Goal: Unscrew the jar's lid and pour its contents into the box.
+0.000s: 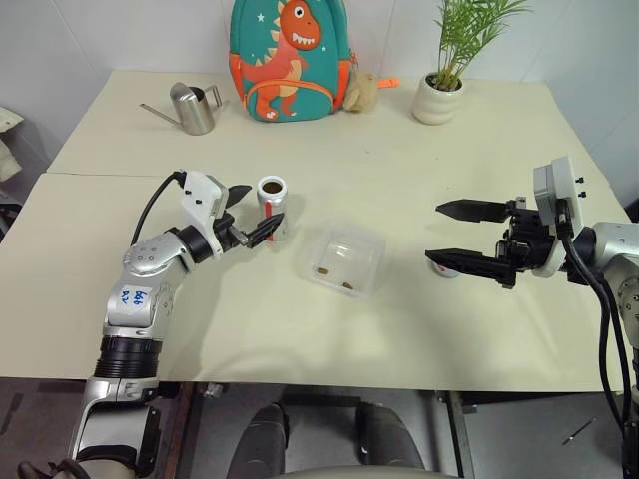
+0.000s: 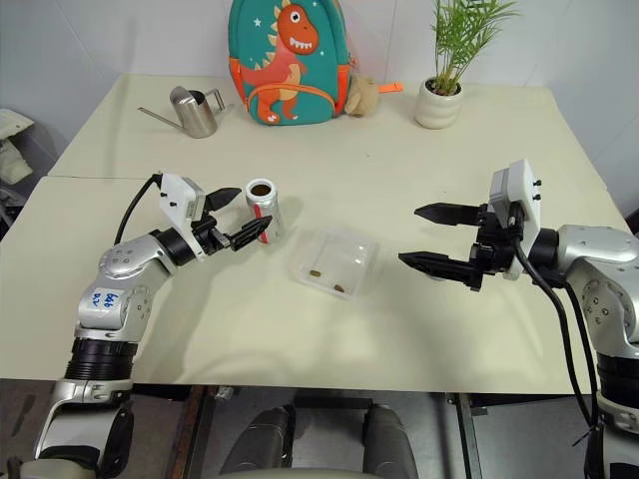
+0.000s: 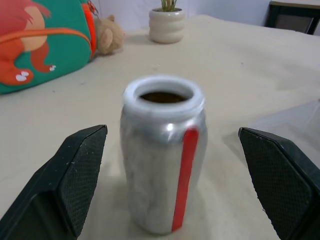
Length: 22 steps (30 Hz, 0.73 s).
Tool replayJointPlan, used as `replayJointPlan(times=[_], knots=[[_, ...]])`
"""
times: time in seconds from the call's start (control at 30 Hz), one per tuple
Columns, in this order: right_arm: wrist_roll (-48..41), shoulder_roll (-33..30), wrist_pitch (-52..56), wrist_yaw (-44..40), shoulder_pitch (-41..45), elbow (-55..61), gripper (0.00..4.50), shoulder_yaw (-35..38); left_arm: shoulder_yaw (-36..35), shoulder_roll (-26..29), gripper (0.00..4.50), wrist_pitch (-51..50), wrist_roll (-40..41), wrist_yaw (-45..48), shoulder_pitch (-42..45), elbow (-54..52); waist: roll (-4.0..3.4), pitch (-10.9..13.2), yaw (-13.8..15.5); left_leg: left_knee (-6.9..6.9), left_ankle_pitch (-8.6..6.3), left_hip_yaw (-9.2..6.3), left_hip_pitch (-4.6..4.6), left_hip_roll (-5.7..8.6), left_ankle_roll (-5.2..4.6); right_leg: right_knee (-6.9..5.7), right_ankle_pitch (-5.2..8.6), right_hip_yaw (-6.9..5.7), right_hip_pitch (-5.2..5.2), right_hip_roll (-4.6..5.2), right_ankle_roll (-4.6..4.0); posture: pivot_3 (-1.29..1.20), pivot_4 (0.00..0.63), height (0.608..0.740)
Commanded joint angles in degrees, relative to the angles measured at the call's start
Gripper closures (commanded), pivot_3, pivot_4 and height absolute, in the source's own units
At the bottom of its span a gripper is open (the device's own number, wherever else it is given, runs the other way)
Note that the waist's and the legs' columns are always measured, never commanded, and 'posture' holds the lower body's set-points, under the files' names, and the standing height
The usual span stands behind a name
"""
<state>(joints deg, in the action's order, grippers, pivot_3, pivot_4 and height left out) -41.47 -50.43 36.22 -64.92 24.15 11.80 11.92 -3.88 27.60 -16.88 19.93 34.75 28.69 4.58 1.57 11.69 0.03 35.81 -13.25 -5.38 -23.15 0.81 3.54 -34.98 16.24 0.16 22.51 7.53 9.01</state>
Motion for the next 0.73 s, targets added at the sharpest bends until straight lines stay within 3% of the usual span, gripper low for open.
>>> replayJointPlan(times=[0.03,0.27,0.5,0.73], knots=[[-0.1,-1.7,-0.3,-0.4,1.0,1.1,0.0,1.4,-1.4,1.3,0.02,0.1,-0.1,0.7,-0.7,-3.2,0.0,0.0,0.0,-0.01,0.0,0.0,0.0,0.0,0.0,0.0,0.0,0.0,0.0,0.0,0.0,0.0,0.15,0.74],[-0.2,-3.1,-0.3,-1.1,0.8,0.6,0.0,2.0,-2.5,5.8,0.02,-1.0,1.4,5.1,-4.1,-6.6,-0.01,0.0,-0.2,-0.14,-0.01,0.07,0.03,-0.03,0.01,0.04,0.01,0.04,0.04,-0.01,-0.02,0.0,0.15,0.74],[-1.0,-4.4,0.9,-0.4,1.4,1.4,0.0,2.8,-8.0,13.8,0.02,-7.2,10.6,17.1,-10.9,-12.3,-0.03,0.0,-0.1,-0.26,-0.04,0.1,0.0,-0.07,0.03,0.21,0.03,0.04,0.08,-0.03,-0.05,0.0,0.15,0.74],[-1.9,-6.2,1.5,-2.4,-0.8,1.4,0.0,4.6,-18.1,19.6,0.02,2.2,15.8,33.6,-10.5,-1.5,-0.06,0.0,-0.1,-0.39,-0.06,0.14,0.03,-0.17,0.05,0.24,0.1,0.0,0.12,-0.08,-0.19,0.0,0.15,0.74]])
